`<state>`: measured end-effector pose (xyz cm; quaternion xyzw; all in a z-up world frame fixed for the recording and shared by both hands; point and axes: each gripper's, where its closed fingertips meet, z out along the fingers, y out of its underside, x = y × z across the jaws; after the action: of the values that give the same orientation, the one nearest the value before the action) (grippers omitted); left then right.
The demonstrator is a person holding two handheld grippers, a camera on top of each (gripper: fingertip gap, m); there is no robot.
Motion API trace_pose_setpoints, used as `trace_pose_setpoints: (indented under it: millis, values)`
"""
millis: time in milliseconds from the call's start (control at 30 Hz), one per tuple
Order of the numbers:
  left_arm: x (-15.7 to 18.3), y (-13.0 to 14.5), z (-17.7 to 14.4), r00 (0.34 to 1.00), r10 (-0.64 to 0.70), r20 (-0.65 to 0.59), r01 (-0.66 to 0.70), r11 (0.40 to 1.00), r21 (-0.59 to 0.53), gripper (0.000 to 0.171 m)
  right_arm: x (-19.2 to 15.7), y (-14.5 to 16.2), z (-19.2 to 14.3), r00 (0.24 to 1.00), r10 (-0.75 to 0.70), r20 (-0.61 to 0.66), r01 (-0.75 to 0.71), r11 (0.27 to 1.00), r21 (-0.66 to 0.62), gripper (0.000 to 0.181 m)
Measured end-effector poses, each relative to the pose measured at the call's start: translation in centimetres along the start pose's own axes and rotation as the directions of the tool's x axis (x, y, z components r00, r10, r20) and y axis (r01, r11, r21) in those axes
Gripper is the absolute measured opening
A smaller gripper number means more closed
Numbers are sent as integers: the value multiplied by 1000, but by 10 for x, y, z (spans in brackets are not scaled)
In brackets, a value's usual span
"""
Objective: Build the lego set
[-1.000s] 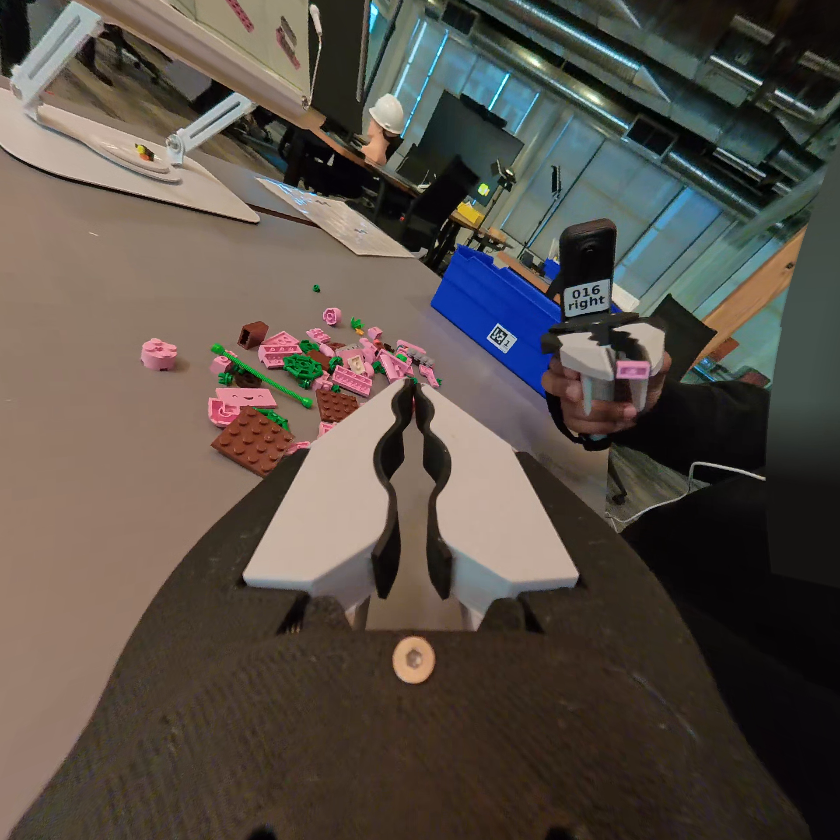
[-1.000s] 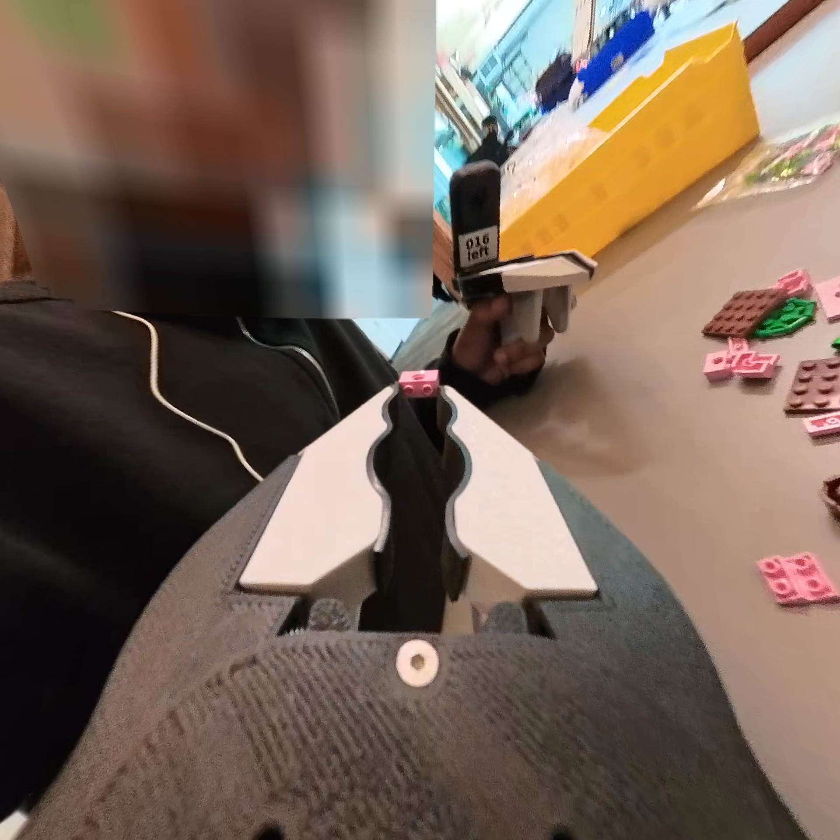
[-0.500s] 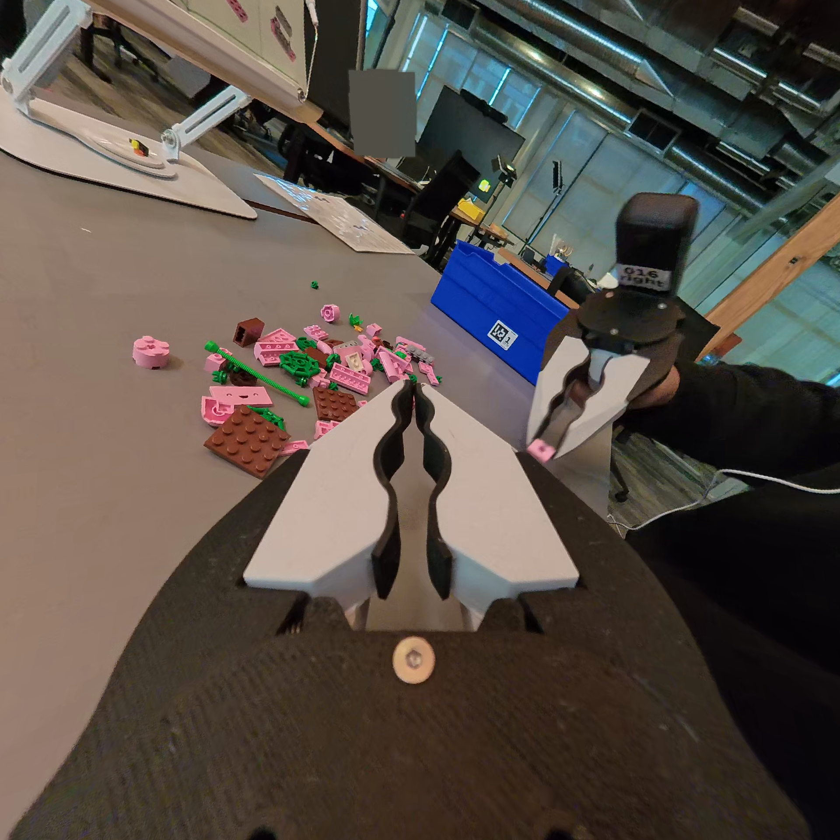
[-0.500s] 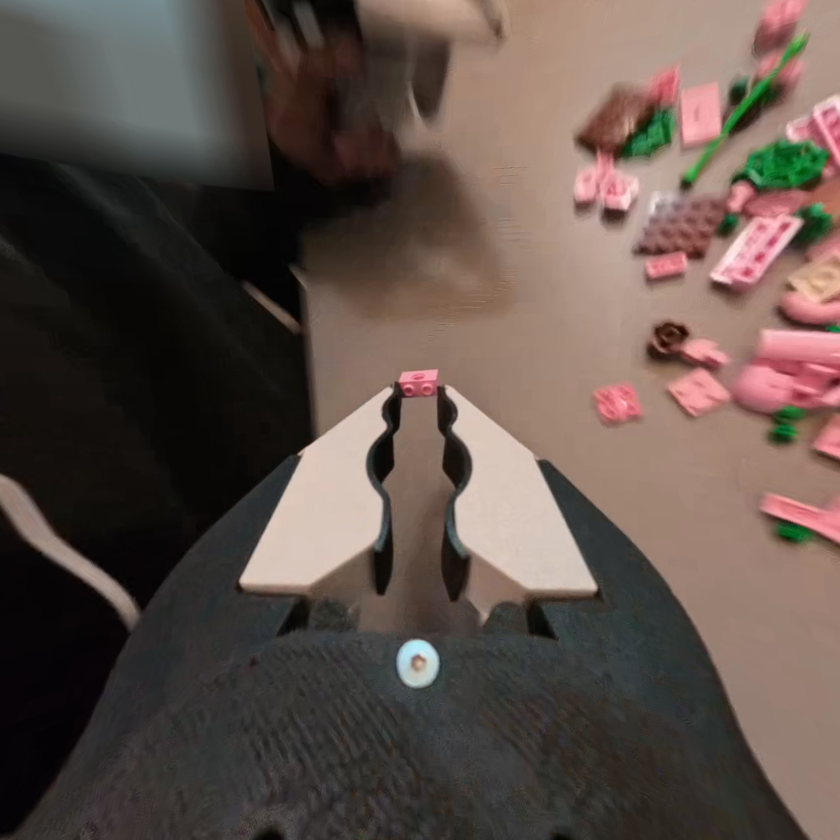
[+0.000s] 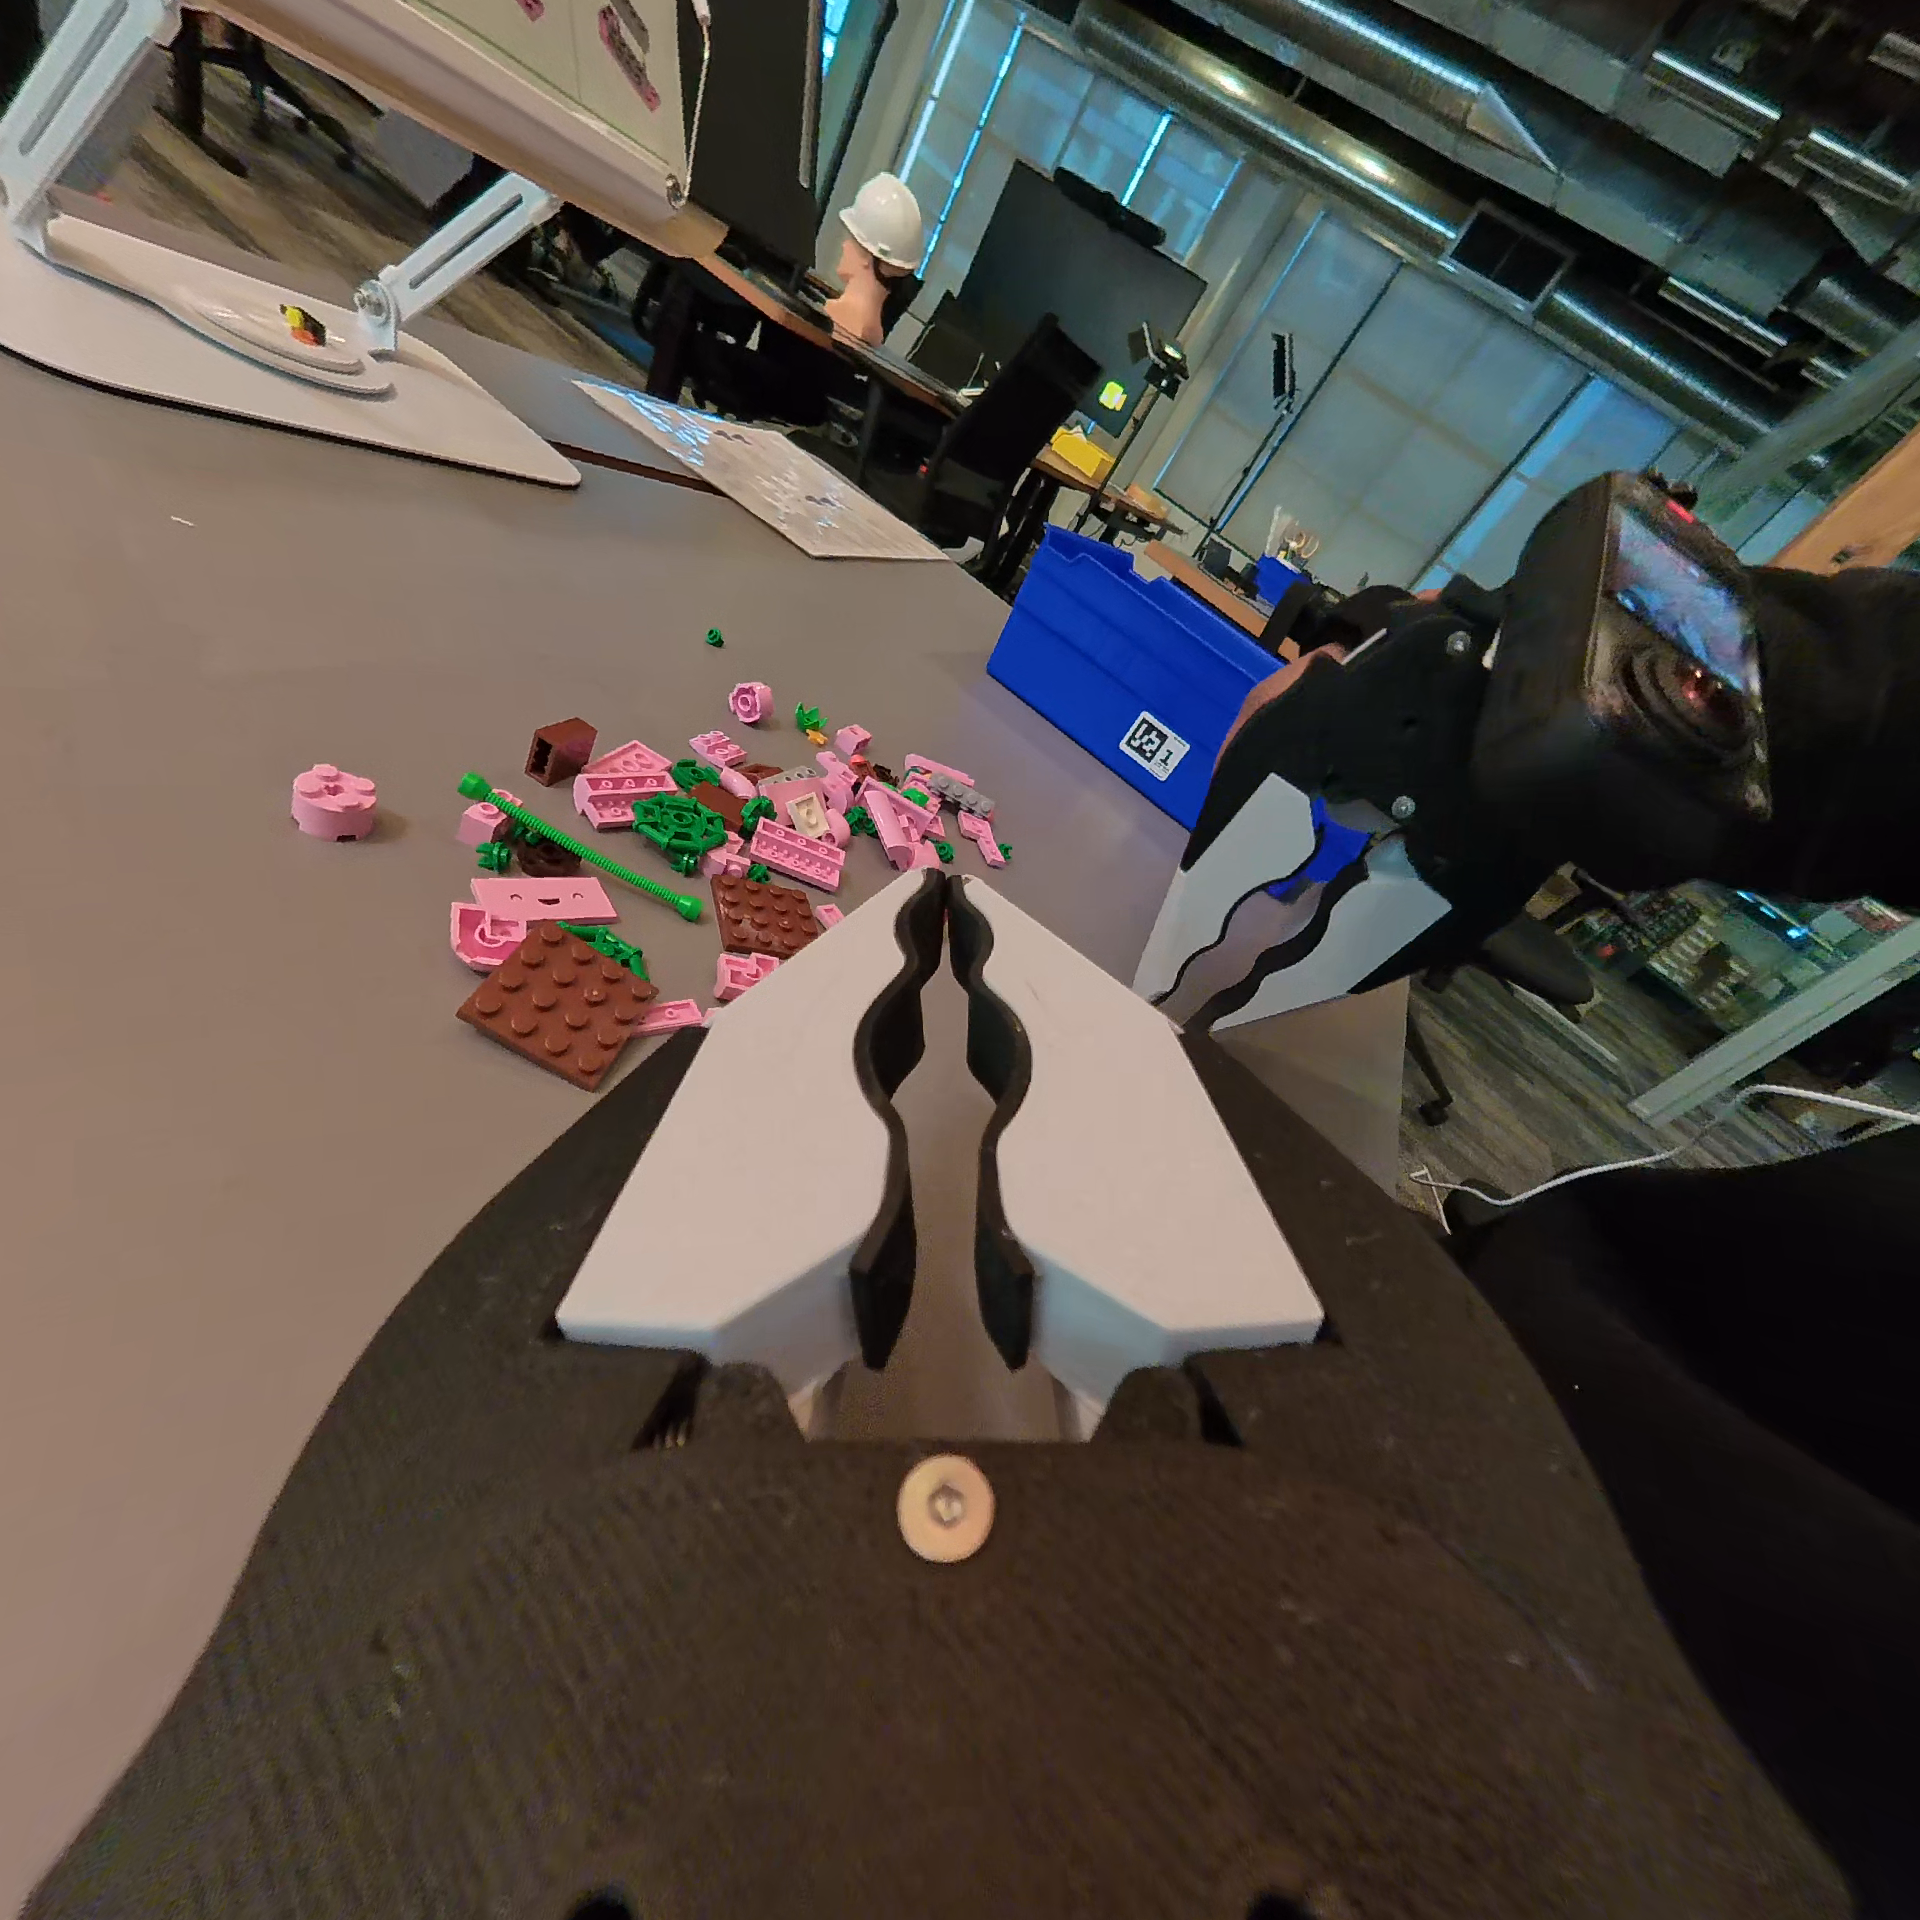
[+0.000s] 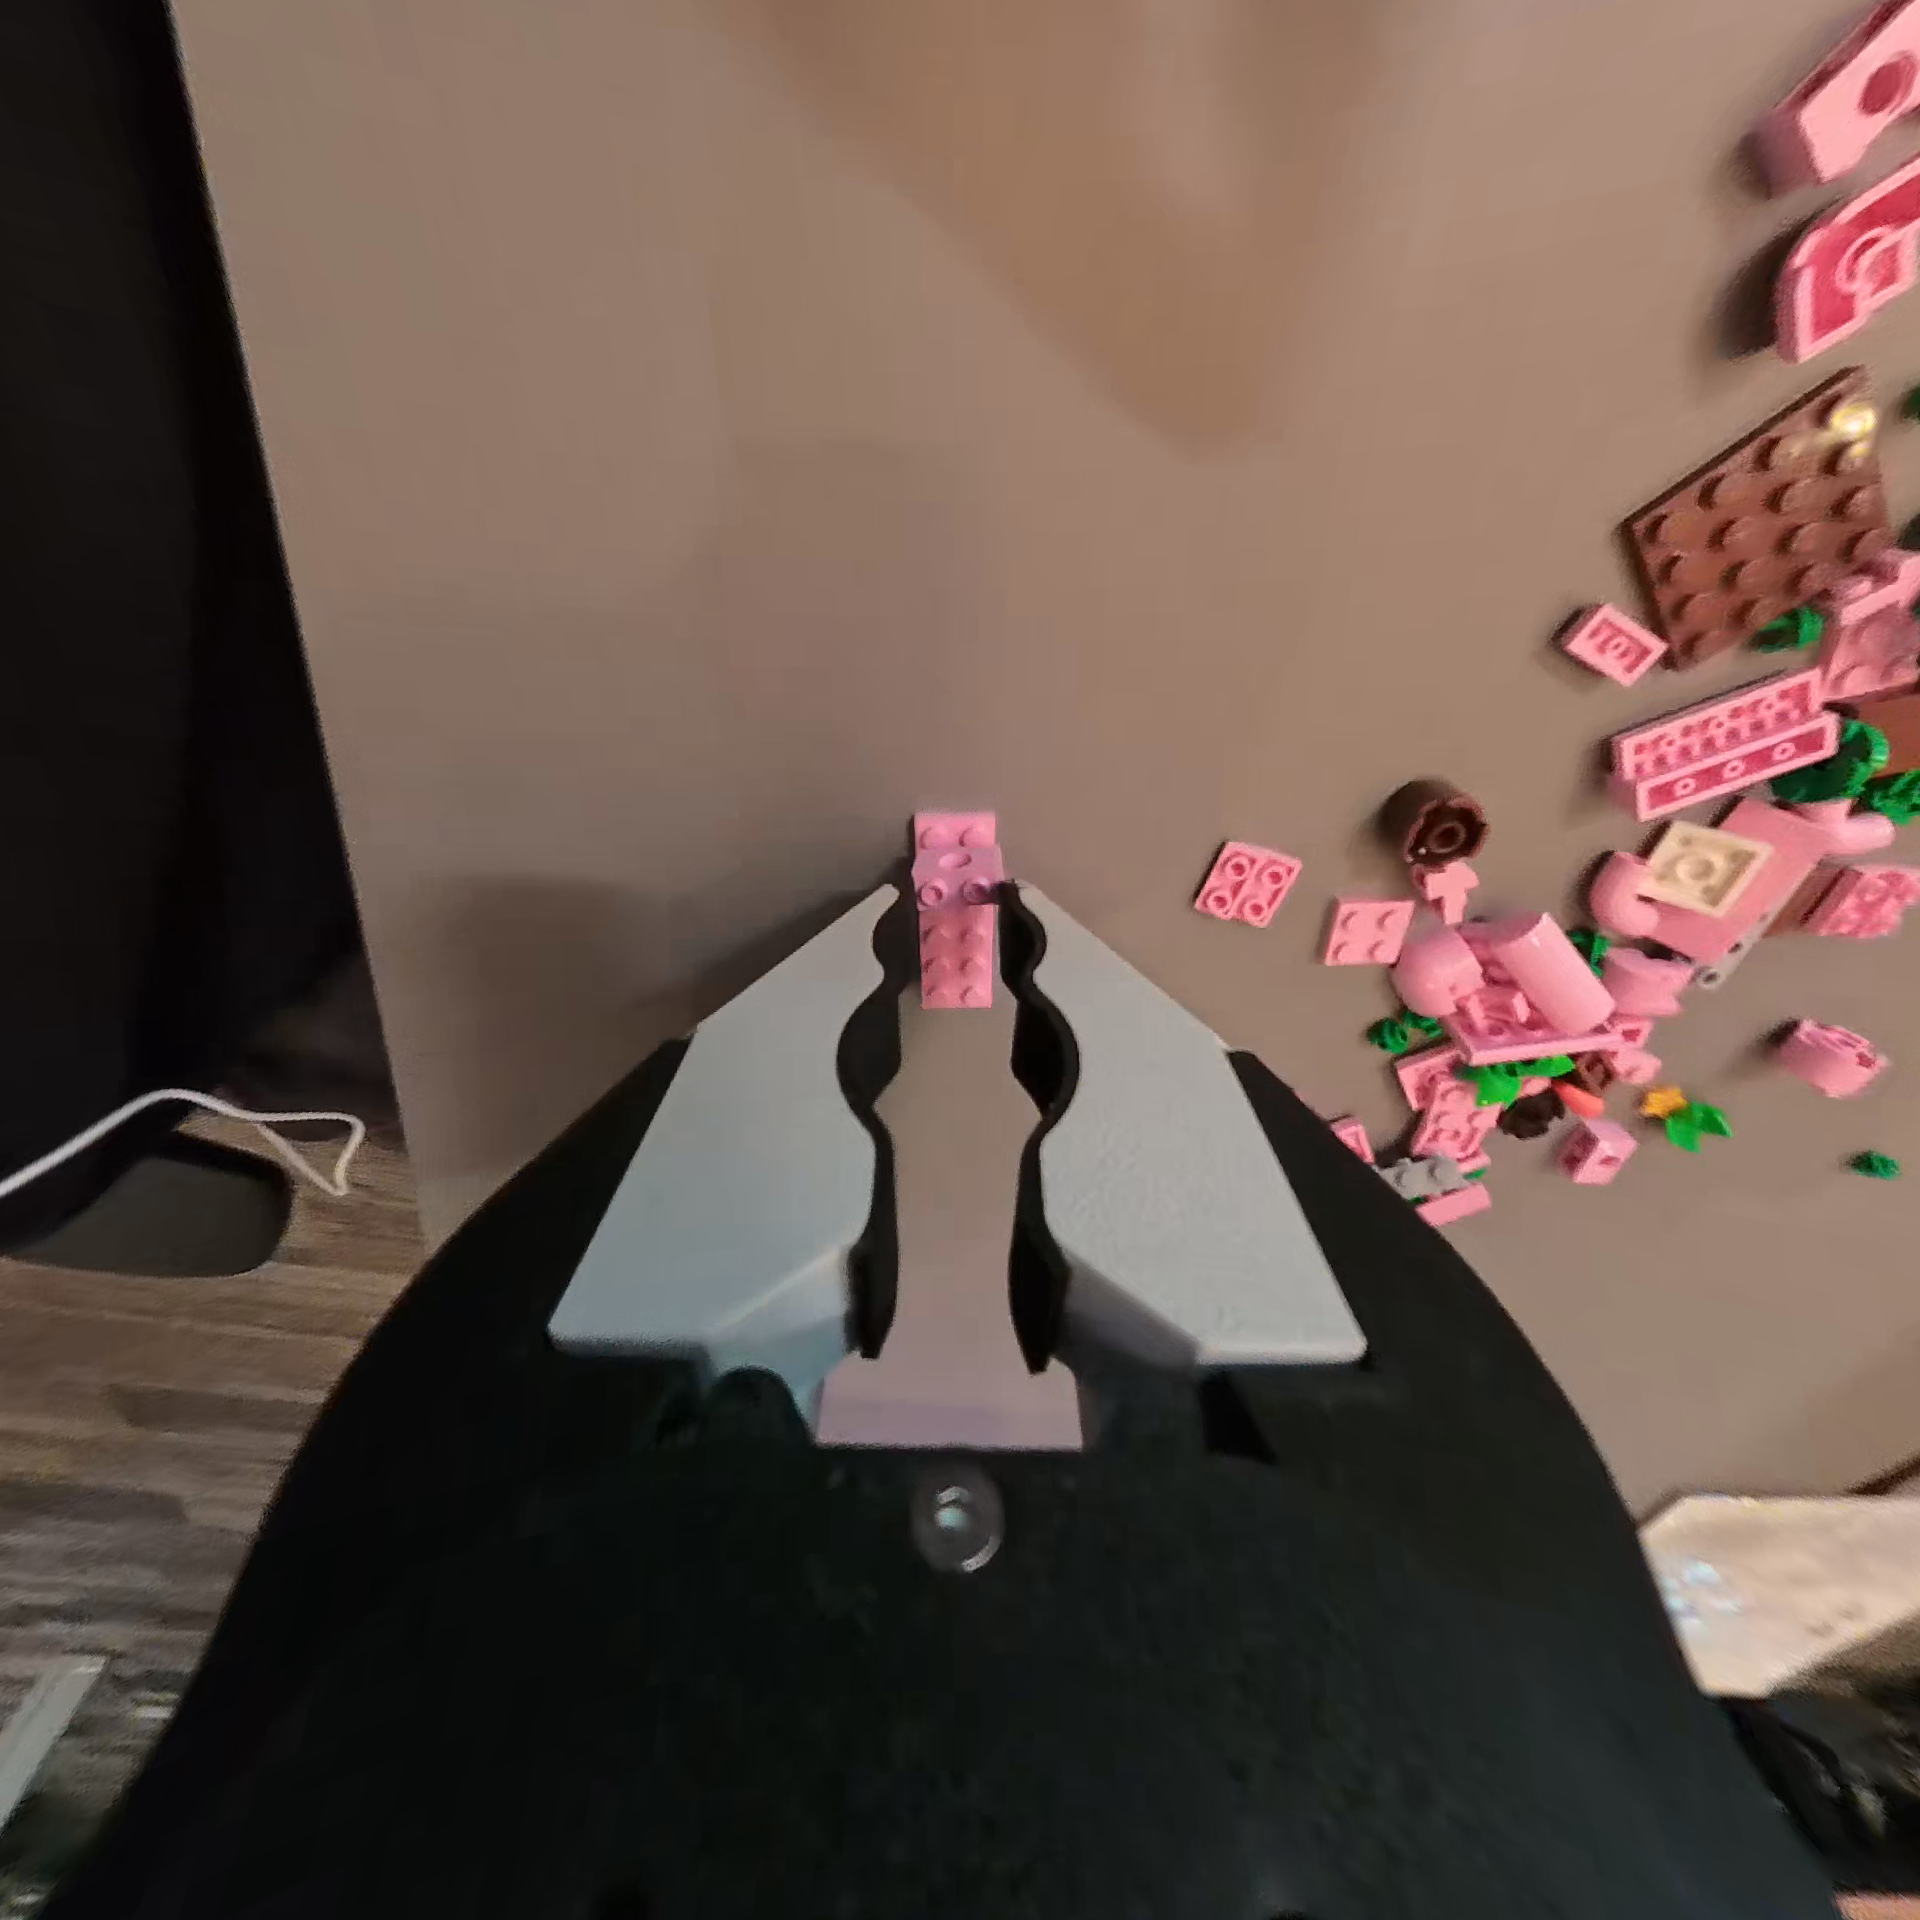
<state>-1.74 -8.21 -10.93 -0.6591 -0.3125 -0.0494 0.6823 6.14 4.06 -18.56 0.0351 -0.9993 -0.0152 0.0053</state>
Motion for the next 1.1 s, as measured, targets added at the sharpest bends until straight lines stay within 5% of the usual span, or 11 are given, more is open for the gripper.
trace_pose_setpoints:
  millis: [1100]
  values:
    - [0, 1, 0, 999, -43, -28, 42, 999, -3, 0, -3, 3, 8, 971, 145, 192, -148, 989, 0, 15]
